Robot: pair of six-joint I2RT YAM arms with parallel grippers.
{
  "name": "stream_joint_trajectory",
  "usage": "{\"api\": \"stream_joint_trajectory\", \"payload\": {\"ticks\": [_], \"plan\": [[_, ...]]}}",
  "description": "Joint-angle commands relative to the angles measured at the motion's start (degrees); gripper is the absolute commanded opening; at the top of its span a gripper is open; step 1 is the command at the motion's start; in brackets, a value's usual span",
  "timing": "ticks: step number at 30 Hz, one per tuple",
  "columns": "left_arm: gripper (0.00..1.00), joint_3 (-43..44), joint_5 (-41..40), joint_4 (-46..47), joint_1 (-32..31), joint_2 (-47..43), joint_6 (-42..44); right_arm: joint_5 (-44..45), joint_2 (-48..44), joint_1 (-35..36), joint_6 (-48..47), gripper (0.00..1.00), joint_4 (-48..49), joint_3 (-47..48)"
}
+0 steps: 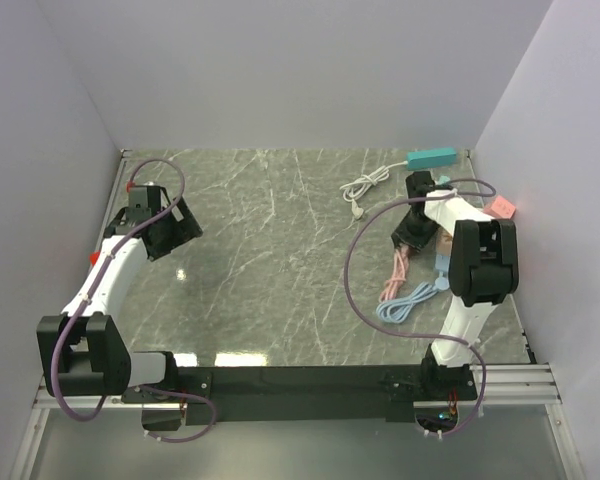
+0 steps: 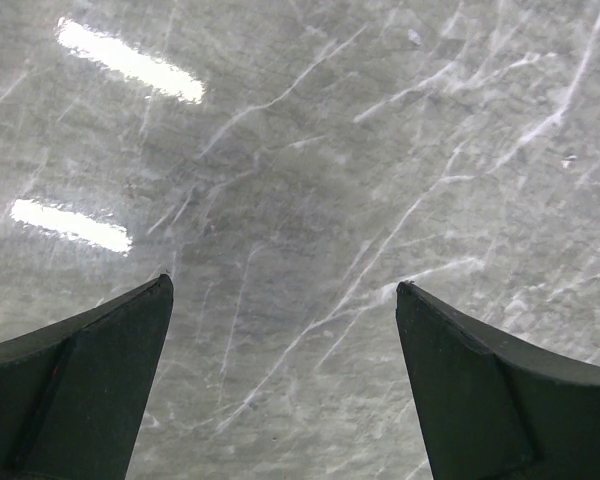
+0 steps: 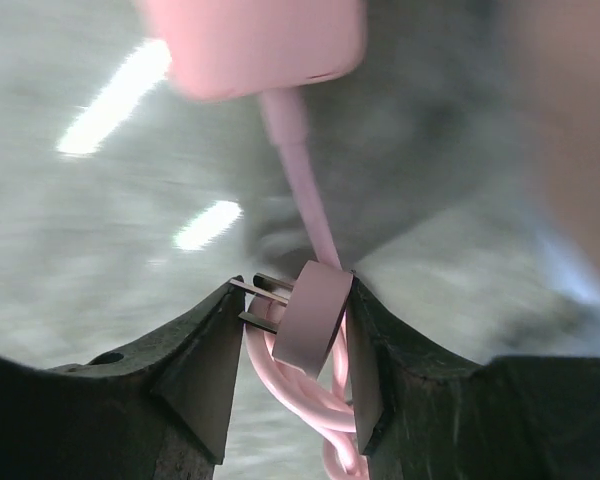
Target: Pull the plug off the socket
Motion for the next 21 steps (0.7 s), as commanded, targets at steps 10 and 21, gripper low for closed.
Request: {"api": "stream_joint_trajectory", "payload": {"ticks": [10, 21], "plan": [[0.99, -1.63, -2.9, -0.62, -0.12, -1.27, 0.75, -18.4, 10.58, 15.59, 4.87, 0.0, 15.08, 10.25], [0.99, -2.15, -1.5, -0.54, -0.12, -2.32, 1.63, -30.71, 6.55, 43.36, -10.41, 0.0, 0.41, 1.11]]}}
